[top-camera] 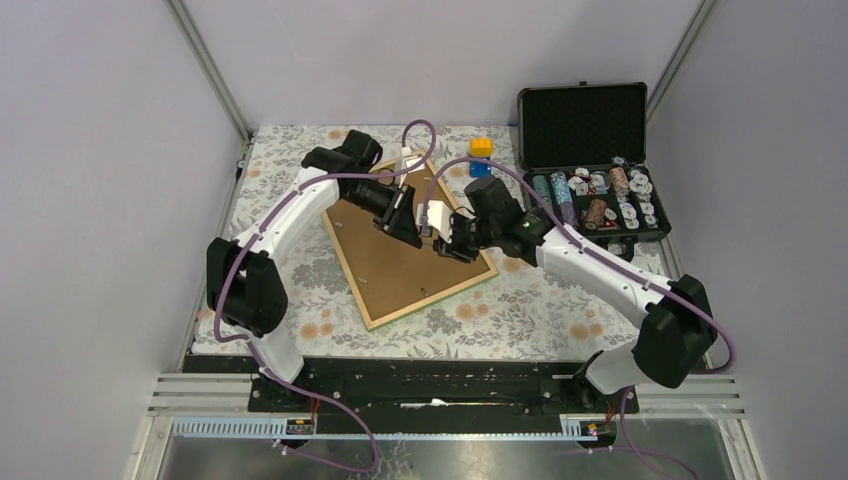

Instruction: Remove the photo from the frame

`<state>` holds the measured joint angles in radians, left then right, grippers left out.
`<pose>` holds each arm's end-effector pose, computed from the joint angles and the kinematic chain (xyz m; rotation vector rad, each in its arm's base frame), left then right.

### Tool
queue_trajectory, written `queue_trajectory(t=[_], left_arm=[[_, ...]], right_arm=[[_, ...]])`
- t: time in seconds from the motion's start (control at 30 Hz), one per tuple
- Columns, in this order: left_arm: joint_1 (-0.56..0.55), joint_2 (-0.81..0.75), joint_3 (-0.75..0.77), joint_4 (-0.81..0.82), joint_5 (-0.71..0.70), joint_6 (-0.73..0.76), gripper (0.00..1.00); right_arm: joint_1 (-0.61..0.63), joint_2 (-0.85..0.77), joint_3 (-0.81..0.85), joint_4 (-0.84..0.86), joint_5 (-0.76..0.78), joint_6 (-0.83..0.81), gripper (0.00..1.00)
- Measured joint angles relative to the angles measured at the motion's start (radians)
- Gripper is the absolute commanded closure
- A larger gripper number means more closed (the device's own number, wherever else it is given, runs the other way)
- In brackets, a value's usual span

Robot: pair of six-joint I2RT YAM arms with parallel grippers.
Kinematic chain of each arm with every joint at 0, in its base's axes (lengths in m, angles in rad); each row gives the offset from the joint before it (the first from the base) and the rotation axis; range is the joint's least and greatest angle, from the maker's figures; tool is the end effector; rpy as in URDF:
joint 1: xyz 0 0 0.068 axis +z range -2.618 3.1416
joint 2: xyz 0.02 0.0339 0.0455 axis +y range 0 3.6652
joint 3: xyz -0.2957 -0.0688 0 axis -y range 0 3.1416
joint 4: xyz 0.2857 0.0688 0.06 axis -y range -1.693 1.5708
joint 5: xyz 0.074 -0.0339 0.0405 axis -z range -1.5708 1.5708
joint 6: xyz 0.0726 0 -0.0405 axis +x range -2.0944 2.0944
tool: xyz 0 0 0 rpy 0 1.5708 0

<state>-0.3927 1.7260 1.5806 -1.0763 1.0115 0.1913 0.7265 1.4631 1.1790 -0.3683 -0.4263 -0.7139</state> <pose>0.3419 -0.2082 0.3179 0.9695 2.3629 -1.4457 0.2720 0.2819 0.2999 -1.6161 1.4875 0.4795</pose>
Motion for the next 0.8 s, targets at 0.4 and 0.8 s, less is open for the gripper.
queue_trajectory(t=[0.4, 0.8], left_arm=[[0.001, 0.000, -0.014, 0.026, 0.025, -0.055, 0.98], [0.121, -0.005, -0.040, 0.101, 0.024, -0.107, 0.18]], right_arm=[[0.033, 0.020, 0.002, 0.024, 0.050, -0.007, 1.00], [0.005, 0.025, -0.002, 0.029, 0.088, 0.070, 1.00]])
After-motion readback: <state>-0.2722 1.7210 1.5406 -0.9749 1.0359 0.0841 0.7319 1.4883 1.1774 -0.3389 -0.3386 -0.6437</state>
